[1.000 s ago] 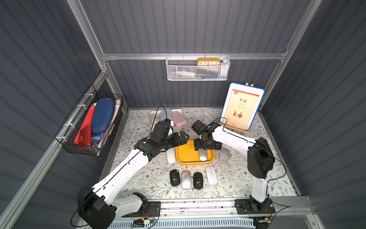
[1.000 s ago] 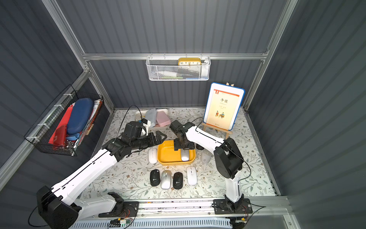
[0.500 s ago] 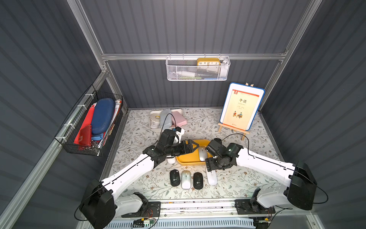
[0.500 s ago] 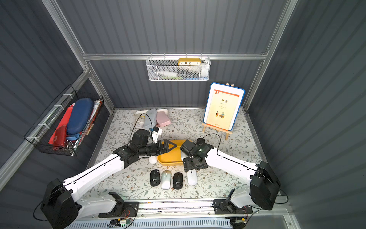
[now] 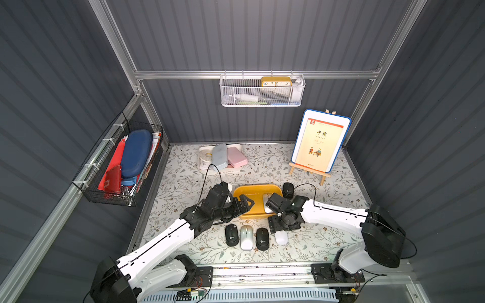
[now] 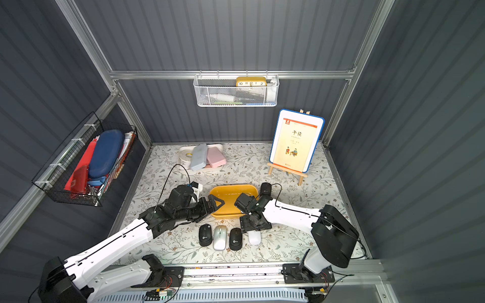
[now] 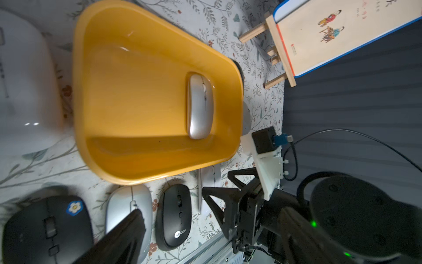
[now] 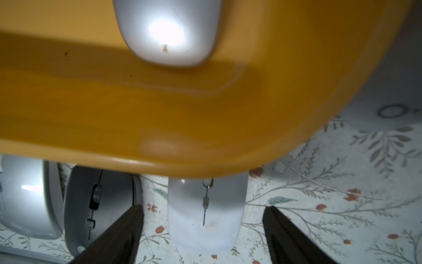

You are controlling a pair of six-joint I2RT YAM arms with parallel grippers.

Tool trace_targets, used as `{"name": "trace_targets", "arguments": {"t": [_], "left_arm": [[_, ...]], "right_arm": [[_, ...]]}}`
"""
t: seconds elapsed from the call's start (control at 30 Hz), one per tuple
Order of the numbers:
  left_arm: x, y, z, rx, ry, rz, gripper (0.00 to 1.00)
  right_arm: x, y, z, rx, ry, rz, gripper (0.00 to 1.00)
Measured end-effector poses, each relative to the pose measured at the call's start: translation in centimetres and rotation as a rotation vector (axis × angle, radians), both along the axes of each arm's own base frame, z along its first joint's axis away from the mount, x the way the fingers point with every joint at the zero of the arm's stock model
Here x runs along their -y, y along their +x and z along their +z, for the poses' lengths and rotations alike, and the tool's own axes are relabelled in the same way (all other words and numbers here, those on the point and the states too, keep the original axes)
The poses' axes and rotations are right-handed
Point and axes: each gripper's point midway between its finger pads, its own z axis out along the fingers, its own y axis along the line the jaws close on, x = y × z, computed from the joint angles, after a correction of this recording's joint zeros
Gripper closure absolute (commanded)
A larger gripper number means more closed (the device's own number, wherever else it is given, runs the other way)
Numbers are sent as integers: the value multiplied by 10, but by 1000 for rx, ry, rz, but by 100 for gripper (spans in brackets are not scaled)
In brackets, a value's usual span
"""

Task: Put the mouse in the storage box
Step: Pick up the mouse from the center of the board.

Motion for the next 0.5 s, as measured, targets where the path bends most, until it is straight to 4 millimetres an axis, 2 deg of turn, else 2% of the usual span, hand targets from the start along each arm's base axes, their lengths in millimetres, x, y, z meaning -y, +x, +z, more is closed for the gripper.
{"name": "trace_targets", "arguments": {"t": [0.07, 0.2, 0.33, 0.5], "left_arm": [[-7, -3, -8, -28, 25, 27, 3], [-13, -4, -11, -38, 44, 51, 2], [-13, -2, -16, -50, 63, 55, 2], [-12, 1, -15, -50, 71, 58, 2]], "right_arm": [[0, 0, -4, -6, -6, -5, 13], [1, -1, -16, -31, -29, -11, 15], [3, -6, -30, -63, -46, -37, 24], [5, -6, -30, -54, -40, -70, 31]]}}
